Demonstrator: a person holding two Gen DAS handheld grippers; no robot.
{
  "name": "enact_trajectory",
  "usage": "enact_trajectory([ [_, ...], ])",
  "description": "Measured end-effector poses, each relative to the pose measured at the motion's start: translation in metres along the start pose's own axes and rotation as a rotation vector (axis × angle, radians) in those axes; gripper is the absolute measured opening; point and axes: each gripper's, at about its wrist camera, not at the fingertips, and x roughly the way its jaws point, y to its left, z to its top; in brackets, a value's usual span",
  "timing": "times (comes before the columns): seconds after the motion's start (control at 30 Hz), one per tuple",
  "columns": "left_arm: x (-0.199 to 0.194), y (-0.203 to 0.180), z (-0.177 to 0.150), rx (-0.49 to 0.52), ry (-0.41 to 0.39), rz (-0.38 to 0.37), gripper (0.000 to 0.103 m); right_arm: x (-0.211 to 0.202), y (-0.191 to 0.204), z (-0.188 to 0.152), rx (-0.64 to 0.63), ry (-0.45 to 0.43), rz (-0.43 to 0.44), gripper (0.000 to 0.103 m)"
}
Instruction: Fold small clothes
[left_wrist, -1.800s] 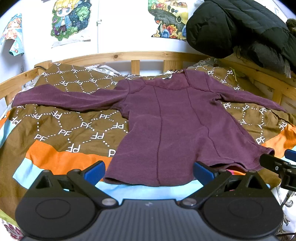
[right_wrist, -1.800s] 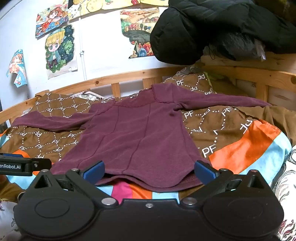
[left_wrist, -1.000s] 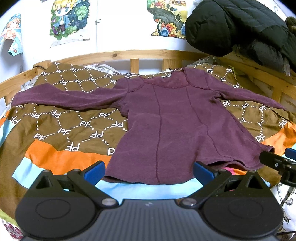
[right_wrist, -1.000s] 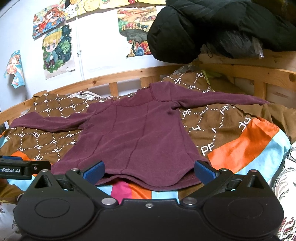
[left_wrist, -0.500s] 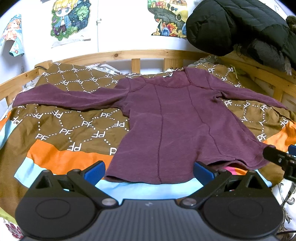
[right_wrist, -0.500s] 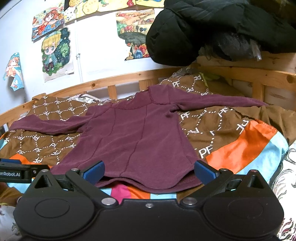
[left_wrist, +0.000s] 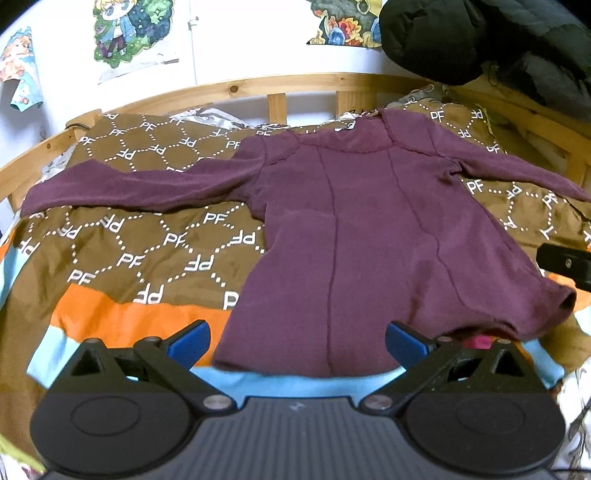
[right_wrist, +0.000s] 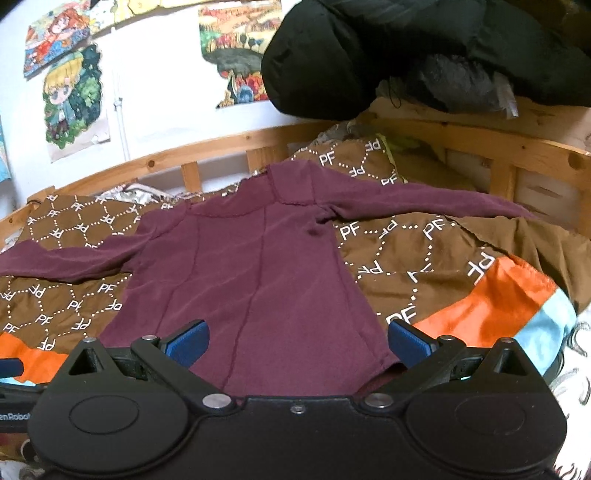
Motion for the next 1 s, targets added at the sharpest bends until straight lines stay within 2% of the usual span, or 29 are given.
enact_trajectory([
  [0.17, 0.017, -0.004, 0.027, -0.019, 0.016, -0.023, 0.103, 0.012, -0.001, 0.024, -0.046, 0.088, 0.002, 0.103],
  [0.33, 0.028, -0.009, 0.056, 0.015, 0.018, -0.035, 0.103, 0.016, -0.005, 0.04, -0.075, 0.083, -0.026, 0.103],
  [0.6, 0.033, -0.024, 0.103, 0.124, 0.043, 0.019, 0.103, 0.028, -0.028, 0.065, -0.052, 0.03, -0.025, 0.102],
  [0.77, 0.037, -0.044, 0.135, 0.248, 0.046, 0.027, 0.103, 0.037, -0.051, 0.08, -0.024, -0.032, -0.024, 0.102],
  [0.9, 0.052, -0.068, 0.142, 0.3, 0.001, 0.078, 0.103, 0.05, -0.076, 0.088, 0.02, -0.076, 0.031, 0.103],
  [1.0, 0.072, -0.084, 0.133, 0.283, -0.026, 0.062, 0.103, 0.06, -0.093, 0.089, 0.065, -0.087, 0.035, 0.103],
])
